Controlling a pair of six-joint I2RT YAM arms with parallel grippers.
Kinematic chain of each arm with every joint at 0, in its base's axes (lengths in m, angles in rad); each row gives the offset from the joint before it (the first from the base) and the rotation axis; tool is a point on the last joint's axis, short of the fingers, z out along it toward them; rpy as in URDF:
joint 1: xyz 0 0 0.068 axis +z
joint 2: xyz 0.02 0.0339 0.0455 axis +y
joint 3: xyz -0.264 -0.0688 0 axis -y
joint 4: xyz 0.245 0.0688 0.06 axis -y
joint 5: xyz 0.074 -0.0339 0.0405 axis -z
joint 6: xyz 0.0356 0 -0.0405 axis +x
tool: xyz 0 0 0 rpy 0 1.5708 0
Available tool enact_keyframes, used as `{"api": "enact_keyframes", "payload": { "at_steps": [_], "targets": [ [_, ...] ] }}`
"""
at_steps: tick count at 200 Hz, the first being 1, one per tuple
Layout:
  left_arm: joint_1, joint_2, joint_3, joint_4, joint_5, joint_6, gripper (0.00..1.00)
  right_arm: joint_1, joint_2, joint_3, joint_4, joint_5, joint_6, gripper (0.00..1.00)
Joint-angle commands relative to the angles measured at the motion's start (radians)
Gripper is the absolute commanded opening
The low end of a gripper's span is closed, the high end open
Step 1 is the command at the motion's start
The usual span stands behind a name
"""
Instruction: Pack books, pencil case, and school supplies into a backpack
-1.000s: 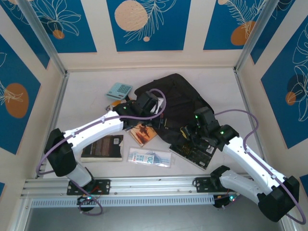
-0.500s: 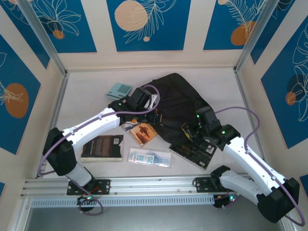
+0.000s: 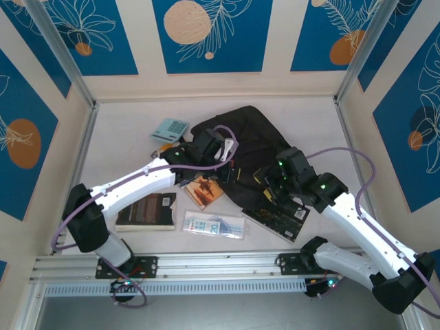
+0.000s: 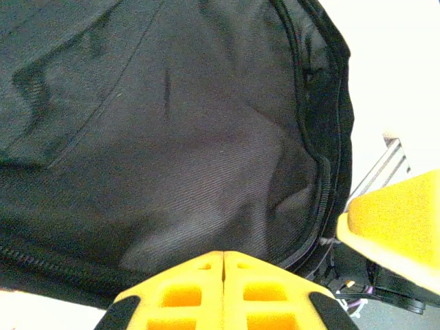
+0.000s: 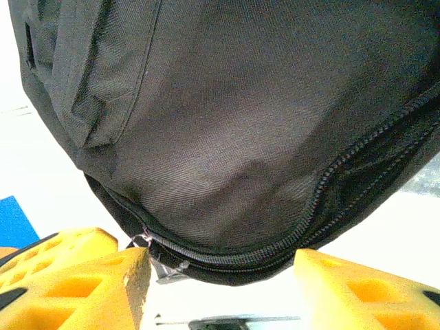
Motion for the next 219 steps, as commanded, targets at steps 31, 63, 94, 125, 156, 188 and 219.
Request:
{"api": "enact_keyframes", "payload": {
  "at_steps": [31, 63, 94, 125, 156, 188, 219],
  "targets": [
    [-0.045, -0.044, 0.061, 0.034, 0.009, -0.024, 0.00, 0.043, -0.020, -0.052, 0.079, 0.005, 0.185, 0.60],
    [-0.057, -0.052, 0.058, 0.033, 0.000, -0.025, 0.00, 0.068, 0.003, -0.073, 0.122, 0.005, 0.217, 0.60],
    [-0.057, -0.064, 0.053, 0.028, -0.014, -0.021, 0.00, 0.085, 0.033, -0.110, 0.131, 0.011, 0.229, 0.55],
    [-0.057, -0.074, 0.053, 0.001, -0.056, -0.005, 0.00, 0.082, 0.034, -0.150, 0.134, 0.015, 0.226, 0.53],
    [-0.055, -0.082, 0.038, -0.004, -0.071, 0.000, 0.00, 0.069, 0.002, -0.138, 0.076, 0.026, 0.194, 0.54],
    [-0.056, -0.084, 0.033, -0.005, -0.076, 0.004, 0.00, 0.072, -0.035, -0.088, 0.005, 0.045, 0.177, 0.56],
    [-0.053, -0.093, 0.039, -0.024, -0.090, 0.016, 0.00, 0.048, -0.043, -0.094, 0.145, -0.006, -0.129, 0.58]
  ]
}}
